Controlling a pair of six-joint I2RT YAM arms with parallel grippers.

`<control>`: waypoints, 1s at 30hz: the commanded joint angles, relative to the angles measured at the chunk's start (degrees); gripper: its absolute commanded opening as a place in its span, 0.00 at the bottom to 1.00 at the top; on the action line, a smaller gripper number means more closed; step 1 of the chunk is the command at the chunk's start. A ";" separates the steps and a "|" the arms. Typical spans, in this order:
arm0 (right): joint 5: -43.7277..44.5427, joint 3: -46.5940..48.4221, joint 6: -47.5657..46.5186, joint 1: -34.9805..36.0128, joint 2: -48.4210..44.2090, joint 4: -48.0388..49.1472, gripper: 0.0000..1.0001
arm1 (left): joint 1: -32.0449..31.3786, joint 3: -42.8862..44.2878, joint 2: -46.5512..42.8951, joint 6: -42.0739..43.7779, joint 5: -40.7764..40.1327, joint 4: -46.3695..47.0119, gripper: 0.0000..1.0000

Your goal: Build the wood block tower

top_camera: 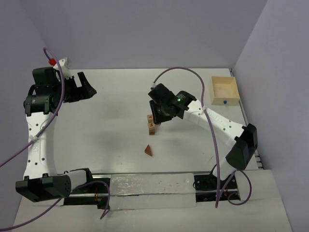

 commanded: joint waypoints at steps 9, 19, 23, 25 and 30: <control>-1.47 1.61 4.90 -0.51 5.99 1.60 0.00 | 0.42 2.14 1.08 -0.57 -0.98 2.47 0.99; -1.16 4.46 4.60 -2.03 10.05 2.11 0.01 | 0.50 1.62 1.20 -0.40 -1.08 2.67 0.99; -1.13 6.08 4.38 -2.64 11.84 2.18 0.02 | 0.44 2.02 1.76 -0.25 -1.15 2.75 0.99; -1.05 6.48 4.36 -3.02 12.56 2.12 0.02 | 0.48 1.98 1.85 -0.35 -1.15 2.81 0.99; -1.08 6.74 4.65 -3.45 13.42 1.92 0.05 | 0.50 1.87 1.99 -0.28 -1.12 2.93 0.99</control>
